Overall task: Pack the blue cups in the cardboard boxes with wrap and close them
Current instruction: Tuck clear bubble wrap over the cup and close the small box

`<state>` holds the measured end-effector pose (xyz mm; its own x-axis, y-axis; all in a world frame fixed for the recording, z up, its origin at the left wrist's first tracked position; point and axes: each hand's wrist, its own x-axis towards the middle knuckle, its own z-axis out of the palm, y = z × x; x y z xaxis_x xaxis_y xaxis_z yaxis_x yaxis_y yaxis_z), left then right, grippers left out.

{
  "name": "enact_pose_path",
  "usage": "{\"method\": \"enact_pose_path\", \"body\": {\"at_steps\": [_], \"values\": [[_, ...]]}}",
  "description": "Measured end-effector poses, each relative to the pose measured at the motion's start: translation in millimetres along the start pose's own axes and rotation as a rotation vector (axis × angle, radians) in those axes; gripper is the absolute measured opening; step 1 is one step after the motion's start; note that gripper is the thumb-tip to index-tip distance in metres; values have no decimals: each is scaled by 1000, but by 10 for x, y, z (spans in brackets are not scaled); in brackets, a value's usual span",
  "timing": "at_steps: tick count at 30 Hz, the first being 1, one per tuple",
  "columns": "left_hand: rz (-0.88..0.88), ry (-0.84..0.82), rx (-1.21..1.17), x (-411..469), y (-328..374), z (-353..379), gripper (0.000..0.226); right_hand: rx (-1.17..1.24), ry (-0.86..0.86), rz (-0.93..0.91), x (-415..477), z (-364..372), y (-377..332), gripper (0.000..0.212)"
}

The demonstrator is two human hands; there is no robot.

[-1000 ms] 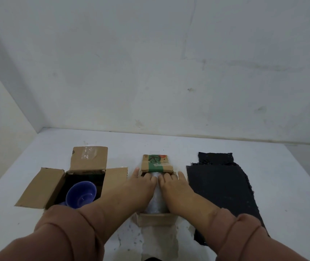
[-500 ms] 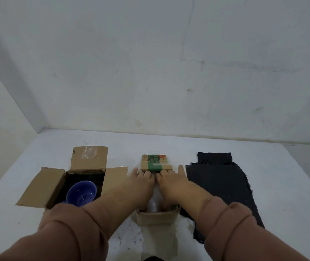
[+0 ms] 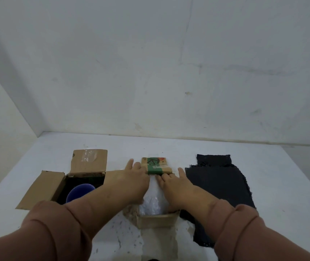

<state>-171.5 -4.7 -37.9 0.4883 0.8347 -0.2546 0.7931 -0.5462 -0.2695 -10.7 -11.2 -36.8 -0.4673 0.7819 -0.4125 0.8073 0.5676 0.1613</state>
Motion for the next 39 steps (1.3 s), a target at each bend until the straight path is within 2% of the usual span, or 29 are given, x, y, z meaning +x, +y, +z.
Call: {"method": "enact_pose_path", "body": {"at_steps": [3,7,9,11,13,16,18,21,23,26,31,35,39], "values": [[-2,-45,130,-23,89,17,46,16,56,38,-19,23,-45,85],[-44,-77,92,-37,209,14,38,18,69,96,-33,124,-141,95],[-58,-68,61,-57,224,20,39,48,-1,85,-31,84,-112,99],[-62,-70,29,-70,223,14,42,136,-141,53,-18,-72,-16,103],[-74,-94,-17,-71,213,13,46,201,-215,31,12,-238,48,95],[-88,-111,-100,-52,171,33,54,96,-160,5,58,-364,-41,97],[-95,-111,-120,-24,134,65,69,54,-144,10,94,-357,-141,99],[-83,-122,-119,33,128,141,91,51,-139,10,113,-324,-202,80],[-83,-110,-129,43,148,197,96,76,-141,17,114,-293,-198,70],[-99,-55,-92,16,178,249,104,48,-164,1,140,-272,-187,72],[-123,-82,-74,27,247,229,107,91,-171,38,182,-256,-224,60],[-116,-65,-117,17,214,260,105,117,-158,49,159,-270,-235,66],[-94,-23,-140,21,136,329,107,148,-173,50,69,-238,-117,99]]}}
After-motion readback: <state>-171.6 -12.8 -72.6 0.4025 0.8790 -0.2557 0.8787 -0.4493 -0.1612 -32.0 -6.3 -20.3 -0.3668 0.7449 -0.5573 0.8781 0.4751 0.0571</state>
